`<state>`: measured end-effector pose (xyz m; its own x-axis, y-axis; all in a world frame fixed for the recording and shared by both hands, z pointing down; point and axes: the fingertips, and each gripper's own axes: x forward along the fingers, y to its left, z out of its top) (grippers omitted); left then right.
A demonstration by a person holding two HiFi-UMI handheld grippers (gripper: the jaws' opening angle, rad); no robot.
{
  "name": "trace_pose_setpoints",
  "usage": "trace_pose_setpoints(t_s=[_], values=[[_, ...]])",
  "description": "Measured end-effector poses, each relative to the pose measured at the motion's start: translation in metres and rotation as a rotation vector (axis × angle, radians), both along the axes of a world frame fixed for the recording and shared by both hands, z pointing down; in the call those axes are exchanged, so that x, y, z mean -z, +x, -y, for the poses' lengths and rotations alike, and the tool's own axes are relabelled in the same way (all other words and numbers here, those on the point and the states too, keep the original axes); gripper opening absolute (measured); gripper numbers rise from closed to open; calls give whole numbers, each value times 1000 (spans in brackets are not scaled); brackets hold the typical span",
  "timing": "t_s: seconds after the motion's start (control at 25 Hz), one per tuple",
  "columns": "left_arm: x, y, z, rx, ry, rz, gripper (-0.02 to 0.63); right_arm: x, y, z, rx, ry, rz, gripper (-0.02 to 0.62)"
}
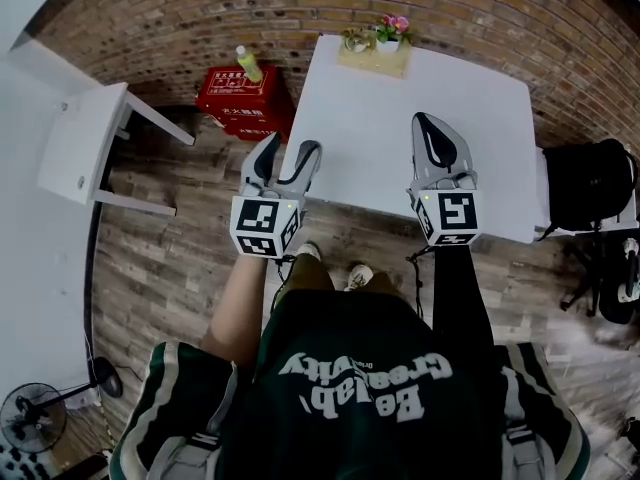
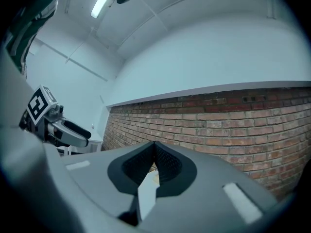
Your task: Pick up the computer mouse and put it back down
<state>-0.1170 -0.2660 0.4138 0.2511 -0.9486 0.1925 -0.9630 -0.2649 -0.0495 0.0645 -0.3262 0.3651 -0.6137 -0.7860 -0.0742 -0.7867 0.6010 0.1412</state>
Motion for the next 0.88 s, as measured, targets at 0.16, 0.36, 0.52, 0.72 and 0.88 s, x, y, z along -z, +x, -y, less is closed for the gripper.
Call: trace_pose_setpoints(t_s=[0.16,0.36,0.52,0.72,0.88], values=[[-11,3,8,-10,-33,-1,284,-2,-1,5,2,-7,-4,14],[-39,-4,28,3,-134,-41,302,-12,-3,17,-15,-35,-4,14],[-77,-11,44,17,-243,-59,304,-21,-8,28,-21,-47,-25,14],[-143,-22,50,37,-424,-35,302,-31,-17,38,-27,-71,-43,14],[-186,-28,59,40,-529,-12,313,-41,-20,46,-36,-97,-56,14]])
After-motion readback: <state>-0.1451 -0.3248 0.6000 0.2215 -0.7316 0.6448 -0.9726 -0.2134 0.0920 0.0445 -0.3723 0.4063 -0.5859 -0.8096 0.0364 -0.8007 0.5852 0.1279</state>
